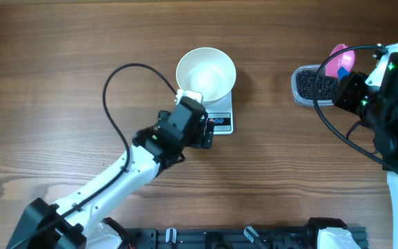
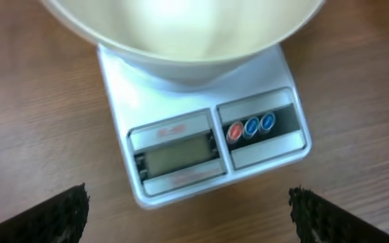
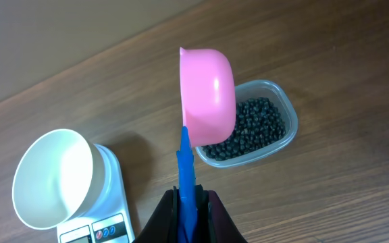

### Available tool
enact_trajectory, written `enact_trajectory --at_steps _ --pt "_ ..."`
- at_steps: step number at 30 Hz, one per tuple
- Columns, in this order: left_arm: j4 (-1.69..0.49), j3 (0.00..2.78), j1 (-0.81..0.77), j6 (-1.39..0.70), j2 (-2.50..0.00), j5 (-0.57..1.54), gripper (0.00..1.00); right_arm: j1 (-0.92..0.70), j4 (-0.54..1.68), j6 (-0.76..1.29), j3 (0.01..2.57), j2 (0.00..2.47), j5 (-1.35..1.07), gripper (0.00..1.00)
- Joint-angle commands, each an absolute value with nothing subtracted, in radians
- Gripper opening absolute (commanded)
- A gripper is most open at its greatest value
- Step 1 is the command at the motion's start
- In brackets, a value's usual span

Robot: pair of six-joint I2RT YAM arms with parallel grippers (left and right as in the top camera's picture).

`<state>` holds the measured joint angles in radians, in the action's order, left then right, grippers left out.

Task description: Scoop item into bowl and weigh 150g on scale

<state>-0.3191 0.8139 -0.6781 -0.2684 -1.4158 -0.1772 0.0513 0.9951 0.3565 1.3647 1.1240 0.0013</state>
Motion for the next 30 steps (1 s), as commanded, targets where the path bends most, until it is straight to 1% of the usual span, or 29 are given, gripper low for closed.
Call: enact_trajectory --at_steps 1,5,10,16,20,24,30 --pt "-0.220 0.759 -0.704 -0.204 -1.422 -0.257 1.00 0.054 0.995 0.341 1.373 1.119 0.016 0.04" --pt "-0.194 0.750 -0.705 -0.186 -1.430 -0.257 1.00 0.054 0.995 0.341 1.373 1.119 0.016 0.04" --pt "-0.197 0.750 -0.704 -0.198 -1.476 -0.308 1.00 0.054 0.982 0.341 1.373 1.119 0.016 0.04" --pt "-0.192 0.750 -0.704 -0.350 -1.520 -0.319 1.00 0.054 0.980 0.341 1.373 1.119 0.016 0.04" --pt "-0.166 0.750 -0.704 -0.383 -1.532 -0.316 1.00 0.054 0.980 0.341 1.373 1.120 0.016 0.04" --pt "-0.105 0.750 -0.705 -0.381 -1.538 -0.251 1.00 0.054 0.965 0.340 1.373 1.122 0.017 0.04" --pt "-0.096 0.750 -0.705 -0.371 -1.572 -0.282 1.00 0.054 0.950 0.340 1.373 1.122 0.017 0.04"
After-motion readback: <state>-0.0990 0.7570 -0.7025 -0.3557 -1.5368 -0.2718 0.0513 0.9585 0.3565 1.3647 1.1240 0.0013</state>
